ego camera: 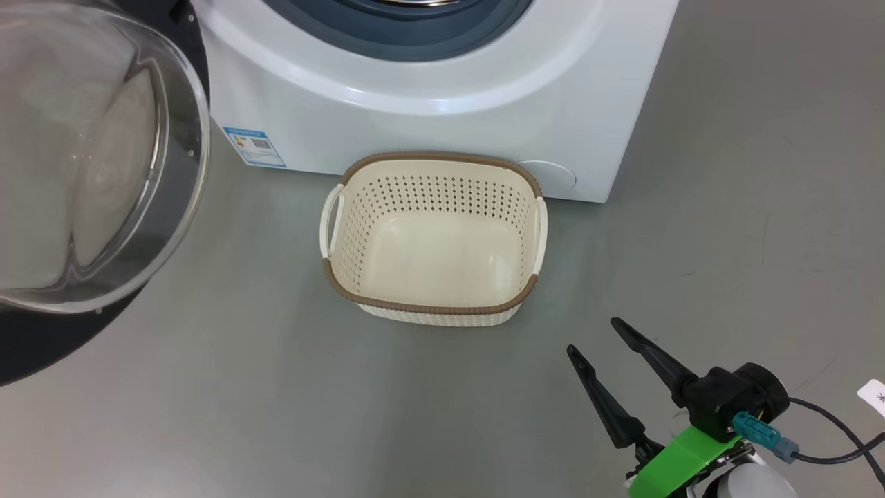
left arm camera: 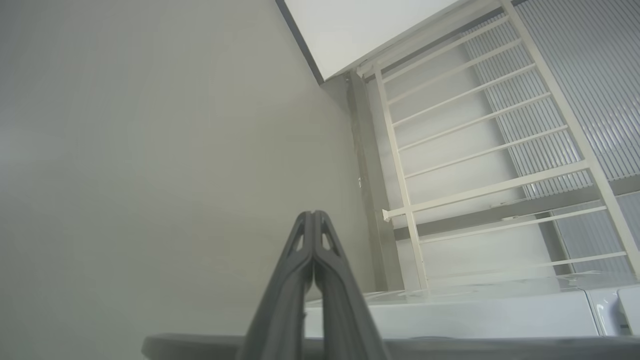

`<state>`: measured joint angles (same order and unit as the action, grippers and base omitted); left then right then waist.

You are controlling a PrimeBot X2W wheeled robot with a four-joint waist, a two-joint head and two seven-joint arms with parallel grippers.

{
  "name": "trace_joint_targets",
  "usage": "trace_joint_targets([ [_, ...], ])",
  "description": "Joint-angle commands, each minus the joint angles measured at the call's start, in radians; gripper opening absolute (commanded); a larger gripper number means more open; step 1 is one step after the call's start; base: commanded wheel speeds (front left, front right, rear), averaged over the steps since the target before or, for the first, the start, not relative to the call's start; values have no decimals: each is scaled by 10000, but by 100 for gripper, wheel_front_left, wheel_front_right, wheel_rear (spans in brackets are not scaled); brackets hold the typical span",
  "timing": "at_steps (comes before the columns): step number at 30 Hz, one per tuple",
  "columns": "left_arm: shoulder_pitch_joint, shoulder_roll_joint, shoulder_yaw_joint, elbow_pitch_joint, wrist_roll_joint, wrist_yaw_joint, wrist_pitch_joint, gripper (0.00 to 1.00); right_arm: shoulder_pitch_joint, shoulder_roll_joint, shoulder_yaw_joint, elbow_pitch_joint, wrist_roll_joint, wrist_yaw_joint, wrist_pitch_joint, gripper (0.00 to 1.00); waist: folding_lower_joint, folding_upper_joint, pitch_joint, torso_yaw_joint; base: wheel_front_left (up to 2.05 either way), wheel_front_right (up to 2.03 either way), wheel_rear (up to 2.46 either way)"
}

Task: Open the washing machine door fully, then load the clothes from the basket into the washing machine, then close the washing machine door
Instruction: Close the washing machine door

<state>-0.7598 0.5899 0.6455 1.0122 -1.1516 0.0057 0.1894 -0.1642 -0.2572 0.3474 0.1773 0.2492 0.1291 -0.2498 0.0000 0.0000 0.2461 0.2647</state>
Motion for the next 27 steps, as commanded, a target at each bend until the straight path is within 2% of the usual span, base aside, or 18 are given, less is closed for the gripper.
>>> trace_joint_targets([
  [1,-155,808,5,-156,-63,-101,210,0,-106,33,189,-212,14,16,-118,100,0,0,-8,7,0,0,0],
  [8,-322,689,-188,8,-322,-383,1353,0,-111,81,148,-212,18,16,-119,100,0,0,-45,12,0,0,0],
  [20,-69,555,-454,-146,-605,-613,3085,0,-143,220,140,-143,29,16,-119,100,0,0,-221,-37,0,0,0],
  [27,237,474,-848,-564,-743,-693,4782,0,-126,330,141,-23,34,16,-120,100,0,0,-479,-38,0,0,0],
])
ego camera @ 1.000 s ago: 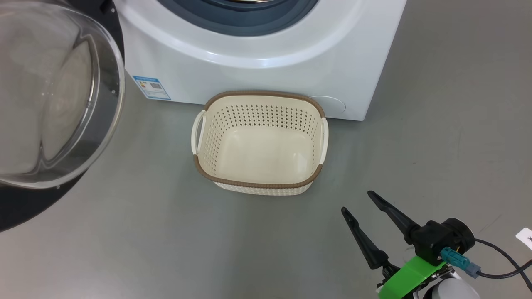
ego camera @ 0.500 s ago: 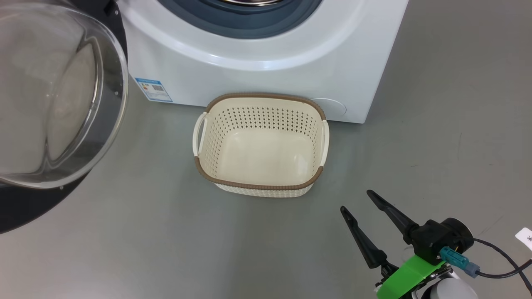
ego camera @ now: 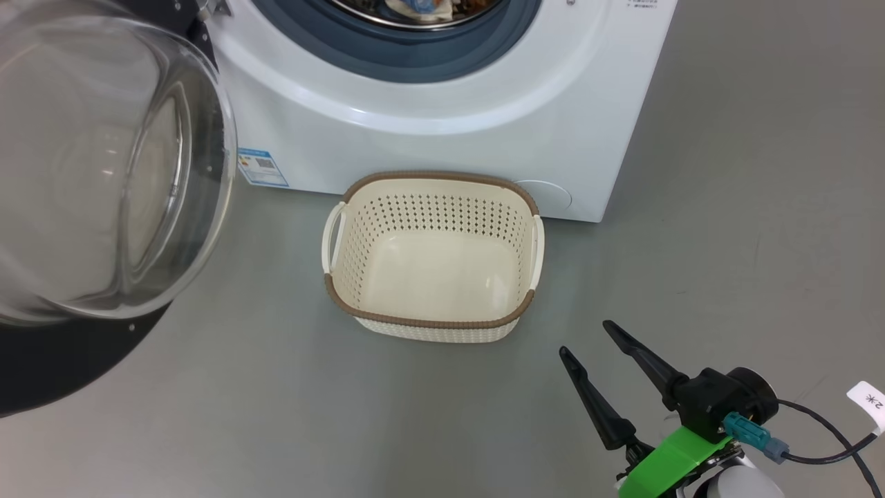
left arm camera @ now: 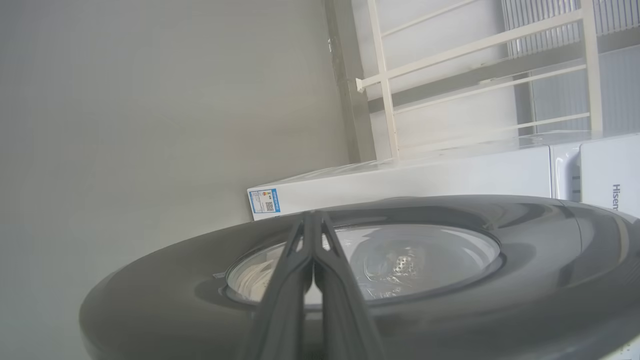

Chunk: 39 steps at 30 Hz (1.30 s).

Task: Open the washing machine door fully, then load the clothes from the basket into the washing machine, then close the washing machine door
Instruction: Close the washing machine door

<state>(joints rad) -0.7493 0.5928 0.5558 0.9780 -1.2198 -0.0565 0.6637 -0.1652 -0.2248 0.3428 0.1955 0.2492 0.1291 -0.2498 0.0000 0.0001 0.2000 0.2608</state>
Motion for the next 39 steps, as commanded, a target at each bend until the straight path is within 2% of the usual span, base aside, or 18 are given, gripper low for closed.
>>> trace_joint_targets([
  [1,189,448,4,-314,-66,-62,217,0,-118,23,191,-177,35,16,-120,100,0,-1,-51,1,0,0,0],
  [4,373,436,-69,-588,-155,25,803,0,-143,74,215,-117,51,16,-120,100,0,-1,-139,-14,0,0,0],
  [8,698,229,-201,-1180,-492,24,2092,0,-121,113,186,-5,69,16,-120,100,0,-1,-240,-17,0,0,0],
  [13,1200,-48,-252,-2228,-782,278,3046,0,-105,177,190,103,55,16,-120,100,0,-1,-332,-26,0,0,0],
  [20,1992,-661,-414,-3817,-985,739,3801,0,-138,263,183,177,57,16,-120,100,0,-1,-435,-62,0,0,0],
  [25,2481,-1091,-403,-4800,-1110,994,3966,0,-161,330,174,218,71,16,-120,100,0,-1,-498,-138,0,0,0],
  [39,3384,-2295,-566,-6723,-1711,889,4536,0,-230,427,-75,113,86,16,-120,100,0,-1,-593,-450,0,0,0],
])
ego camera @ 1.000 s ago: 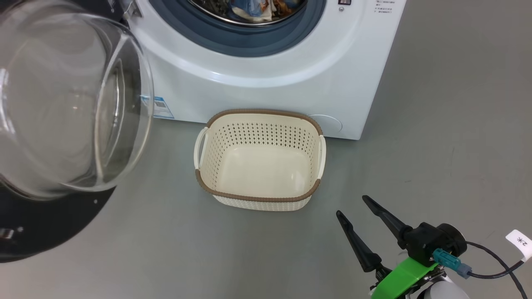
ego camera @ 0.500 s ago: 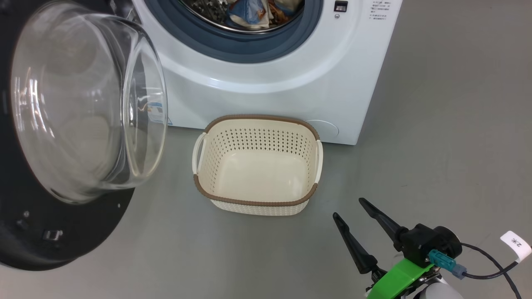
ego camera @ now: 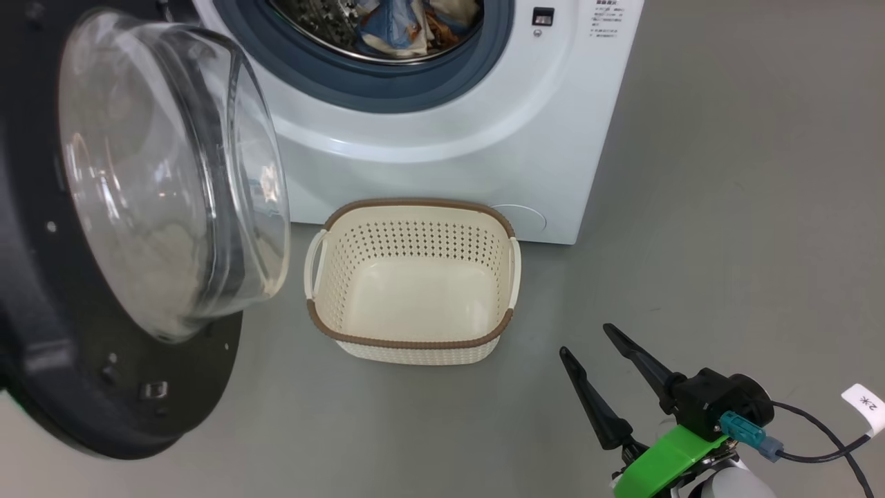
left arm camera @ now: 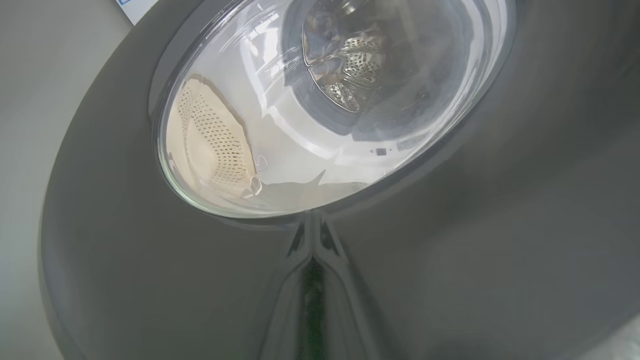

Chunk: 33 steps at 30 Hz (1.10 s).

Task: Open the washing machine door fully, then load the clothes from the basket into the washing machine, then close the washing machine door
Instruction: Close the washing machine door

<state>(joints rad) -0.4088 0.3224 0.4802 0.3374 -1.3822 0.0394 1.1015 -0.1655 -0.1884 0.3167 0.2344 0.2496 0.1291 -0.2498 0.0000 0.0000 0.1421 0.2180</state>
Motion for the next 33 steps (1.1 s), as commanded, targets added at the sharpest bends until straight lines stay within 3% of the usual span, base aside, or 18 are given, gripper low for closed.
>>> trace_joint_targets([
  [1,41,325,167,-413,-120,-74,192,0,-234,73,180,-277,76,16,-120,100,0,0,-23,-55,0,0,0],
  [8,385,-334,20,-894,-330,-219,239,0,-248,162,161,-290,71,16,-120,100,0,0,-107,-324,0,0,0],
  [22,1019,-1974,-422,-1173,-590,-919,-129,0,-159,283,134,-193,81,16,-120,100,0,0,-352,-1094,0,0,0],
  [27,882,-2527,-577,-1040,-942,-1142,-759,0,-53,347,29,-169,64,16,-120,100,0,0,-516,-1433,0,0,0],
  [33,611,-2698,-1104,-521,-1251,-1405,-1636,0,95,382,-16,-94,47,16,-120,100,0,0,-684,-1855,0,0,0],
])
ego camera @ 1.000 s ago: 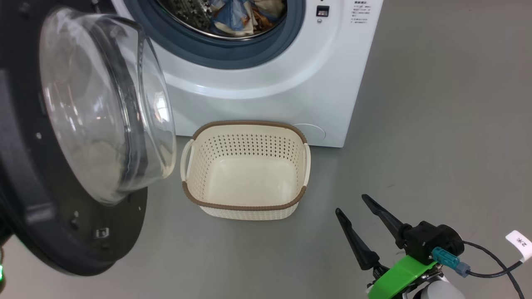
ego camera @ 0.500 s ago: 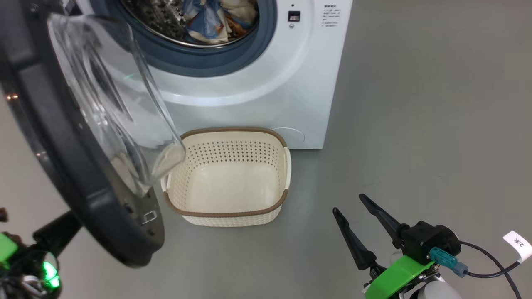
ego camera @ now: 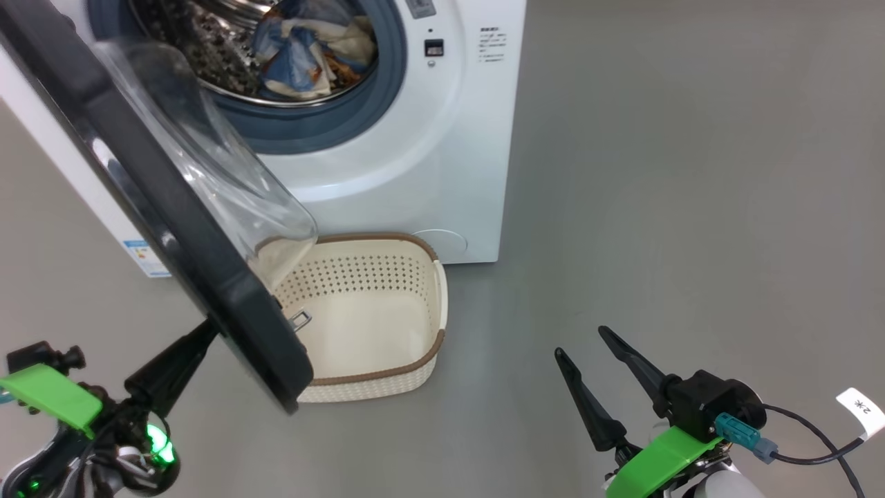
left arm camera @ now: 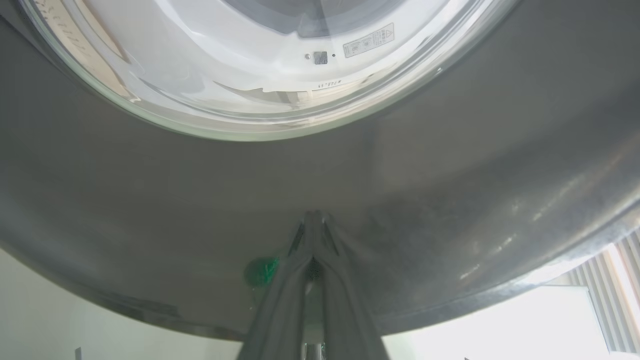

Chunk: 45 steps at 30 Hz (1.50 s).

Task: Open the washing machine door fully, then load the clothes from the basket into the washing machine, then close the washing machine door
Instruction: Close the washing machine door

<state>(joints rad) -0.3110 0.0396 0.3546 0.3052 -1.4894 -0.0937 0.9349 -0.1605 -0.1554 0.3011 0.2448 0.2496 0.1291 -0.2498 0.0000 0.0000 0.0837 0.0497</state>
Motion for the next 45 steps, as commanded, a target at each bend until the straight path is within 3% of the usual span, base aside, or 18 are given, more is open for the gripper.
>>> trace_joint_targets([
  [1,-422,122,57,-110,-295,-110,-107,0,66,57,114,-190,39,16,-120,100,0,0,-121,-249,0,0,0],
  [13,-841,108,-1688,576,-1292,-350,-2174,0,118,38,-299,-266,-19,16,-120,100,0,0,-26,-1375,0,0,0],
  [26,-1193,107,-1956,342,-2055,-368,-4029,0,366,172,-657,-321,-48,16,-120,100,0,0,95,-2528,0,0,0],
  [35,-523,107,-1964,-361,-2190,-369,-4209,0,537,318,-836,-614,-106,16,-120,100,0,0,-174,-2535,0,0,0],
  [45,1255,107,-1999,-2445,-1745,-369,-4894,0,852,360,-1017,-1144,-192,16,-120,100,0,0,-637,-1739,0,0,0],
])
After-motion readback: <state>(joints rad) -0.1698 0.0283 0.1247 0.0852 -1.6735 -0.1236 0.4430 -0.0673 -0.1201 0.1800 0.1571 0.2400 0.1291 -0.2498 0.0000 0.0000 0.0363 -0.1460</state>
